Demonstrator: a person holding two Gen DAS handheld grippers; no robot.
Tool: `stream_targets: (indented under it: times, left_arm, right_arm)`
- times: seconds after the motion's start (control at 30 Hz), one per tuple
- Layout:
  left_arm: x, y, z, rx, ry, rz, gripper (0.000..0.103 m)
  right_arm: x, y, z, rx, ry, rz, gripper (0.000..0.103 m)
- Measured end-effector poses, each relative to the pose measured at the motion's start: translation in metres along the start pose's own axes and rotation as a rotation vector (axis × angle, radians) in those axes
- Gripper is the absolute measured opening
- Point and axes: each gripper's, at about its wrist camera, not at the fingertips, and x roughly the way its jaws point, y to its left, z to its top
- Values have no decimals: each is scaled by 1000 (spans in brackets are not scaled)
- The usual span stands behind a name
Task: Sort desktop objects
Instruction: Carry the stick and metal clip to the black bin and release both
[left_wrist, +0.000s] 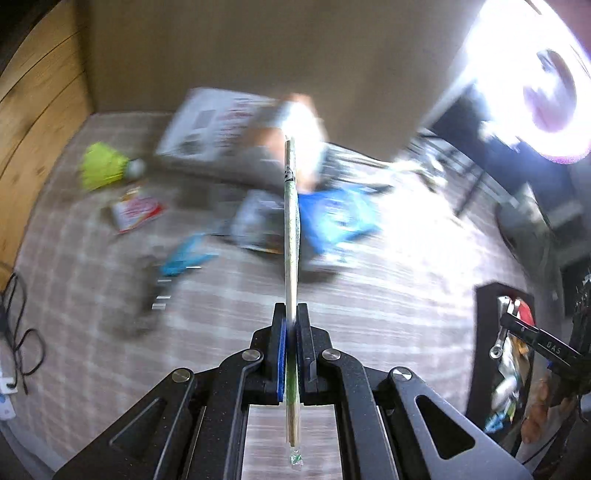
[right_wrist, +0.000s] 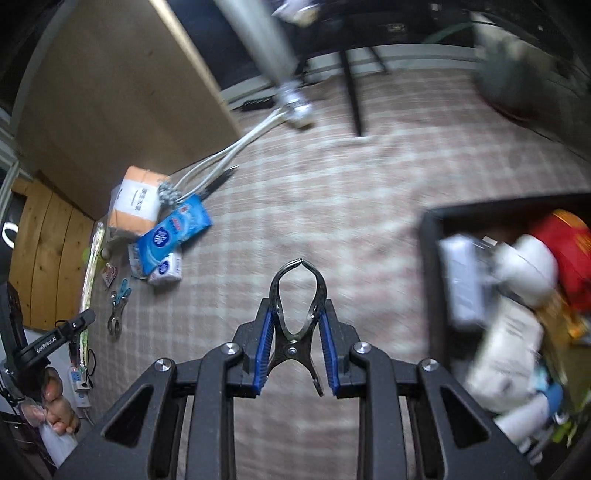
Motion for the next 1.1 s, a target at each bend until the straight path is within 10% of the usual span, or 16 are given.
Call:
stream_targets:
  times: [0.7,1.1]
  left_arm:
    - [21,-321,-109,527,143,-260,4]
    - [23,-403,-162,674,172,-304,5]
  right_arm:
    - [-144,-238,-114,390,-169,-213,24]
    - [-166,-278,-135,437,-186,-250,25]
